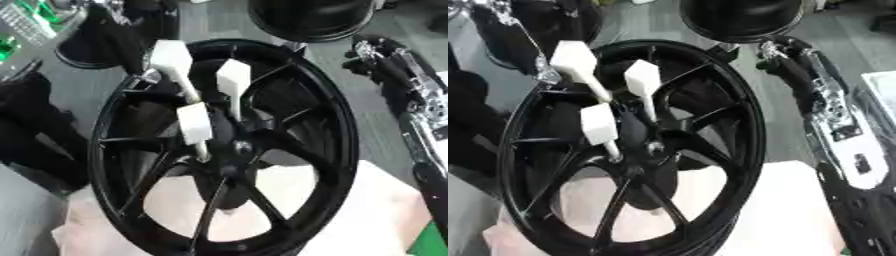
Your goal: Pull the pin out of the wheel hub.
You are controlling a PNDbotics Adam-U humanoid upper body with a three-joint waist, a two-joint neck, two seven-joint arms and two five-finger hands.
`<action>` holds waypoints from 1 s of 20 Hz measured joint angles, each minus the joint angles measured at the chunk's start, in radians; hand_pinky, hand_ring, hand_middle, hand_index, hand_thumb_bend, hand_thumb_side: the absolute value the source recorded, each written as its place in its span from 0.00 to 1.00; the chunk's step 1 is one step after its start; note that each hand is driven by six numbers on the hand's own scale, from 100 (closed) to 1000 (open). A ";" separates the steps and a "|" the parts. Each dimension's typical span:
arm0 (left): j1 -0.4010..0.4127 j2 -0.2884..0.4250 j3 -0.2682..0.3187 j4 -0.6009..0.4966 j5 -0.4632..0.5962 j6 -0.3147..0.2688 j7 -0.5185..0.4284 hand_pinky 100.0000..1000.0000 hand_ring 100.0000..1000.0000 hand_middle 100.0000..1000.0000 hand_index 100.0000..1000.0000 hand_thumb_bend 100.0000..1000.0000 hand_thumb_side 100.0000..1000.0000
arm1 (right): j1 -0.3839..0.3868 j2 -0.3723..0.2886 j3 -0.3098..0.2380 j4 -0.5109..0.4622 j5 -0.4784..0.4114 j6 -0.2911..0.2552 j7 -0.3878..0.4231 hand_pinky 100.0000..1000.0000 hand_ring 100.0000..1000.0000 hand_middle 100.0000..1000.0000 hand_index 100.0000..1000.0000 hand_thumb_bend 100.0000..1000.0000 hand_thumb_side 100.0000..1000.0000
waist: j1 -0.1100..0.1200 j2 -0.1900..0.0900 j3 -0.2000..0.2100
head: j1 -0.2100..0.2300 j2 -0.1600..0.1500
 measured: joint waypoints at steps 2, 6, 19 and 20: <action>0.034 0.048 0.068 -0.042 -0.002 0.004 0.004 0.85 0.68 0.53 0.34 0.41 0.00 | 0.000 -0.001 -0.002 0.000 0.000 -0.002 -0.002 0.82 0.64 0.59 0.79 0.00 0.46 | 0.000 0.000 0.005 | -0.003 0.000; 0.177 0.173 0.226 -0.131 0.003 0.028 0.028 0.85 0.68 0.53 0.34 0.39 0.00 | 0.001 -0.009 -0.008 0.000 0.000 -0.004 -0.008 0.82 0.64 0.59 0.79 0.00 0.46 | 0.001 0.000 0.012 | -0.010 0.000; 0.719 0.379 0.483 -0.120 0.174 0.210 0.210 0.87 0.77 0.71 0.86 0.85 0.32 | -0.001 -0.012 -0.042 -0.007 -0.017 -0.010 -0.043 0.82 0.64 0.58 0.79 0.00 0.46 | -0.010 0.000 0.015 | -0.016 -0.004; 0.728 0.379 0.486 -0.110 0.176 0.209 0.210 0.87 0.77 0.71 0.86 0.87 0.36 | -0.001 -0.013 -0.042 -0.007 -0.018 -0.010 -0.044 0.82 0.64 0.58 0.79 0.00 0.46 | -0.011 0.000 0.016 | -0.016 -0.004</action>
